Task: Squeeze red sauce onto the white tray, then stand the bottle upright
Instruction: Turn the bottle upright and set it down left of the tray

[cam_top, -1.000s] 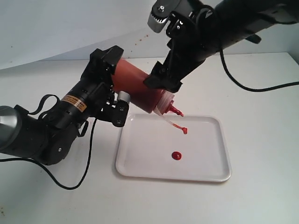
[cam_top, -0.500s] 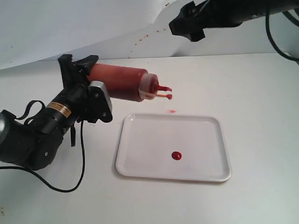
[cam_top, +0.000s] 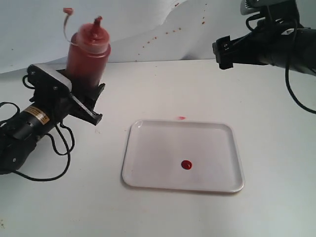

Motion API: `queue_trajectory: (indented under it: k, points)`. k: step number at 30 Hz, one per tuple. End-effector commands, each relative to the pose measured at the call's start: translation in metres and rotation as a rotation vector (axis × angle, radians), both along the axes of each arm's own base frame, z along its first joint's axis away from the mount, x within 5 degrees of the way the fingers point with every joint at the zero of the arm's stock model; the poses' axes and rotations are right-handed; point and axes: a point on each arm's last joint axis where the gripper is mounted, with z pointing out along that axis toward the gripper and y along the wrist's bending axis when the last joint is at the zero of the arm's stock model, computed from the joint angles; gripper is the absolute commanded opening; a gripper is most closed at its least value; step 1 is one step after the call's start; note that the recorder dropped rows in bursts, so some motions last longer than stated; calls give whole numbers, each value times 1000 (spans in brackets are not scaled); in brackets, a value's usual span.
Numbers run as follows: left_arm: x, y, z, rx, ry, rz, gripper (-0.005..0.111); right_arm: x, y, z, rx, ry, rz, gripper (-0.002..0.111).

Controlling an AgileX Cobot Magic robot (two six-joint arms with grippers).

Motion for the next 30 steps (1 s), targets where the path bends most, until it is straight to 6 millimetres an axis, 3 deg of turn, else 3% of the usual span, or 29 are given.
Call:
queue_trajectory:
  k: [1, 7, 8, 12, 20, 25, 30]
  points:
    - [9, 5, 19, -280, 24, -98, 0, 3, 8, -11, 41, -4, -36, 105]
    - [16, 9, 22, -407, 72, -102, 0, 0, 42, -36, -5, 38, 57, 105]
    - [22, 8, 19, -487, 114, -105, 0, -2, 51, -38, -8, 41, 79, 105]
    - [42, 5, -6, -456, 125, -100, 0, -8, 65, -36, -42, -5, 133, 105]
    - [78, -1, -45, -414, 120, -124, 0, -6, 66, -35, -48, -38, 123, 105]
    - [90, -3, -57, -418, 118, -129, 0, 5, 72, -63, -156, -67, 164, 105]
    - [100, -5, -72, -415, 117, -136, 0, 12, 73, -87, -100, -36, 109, 105]
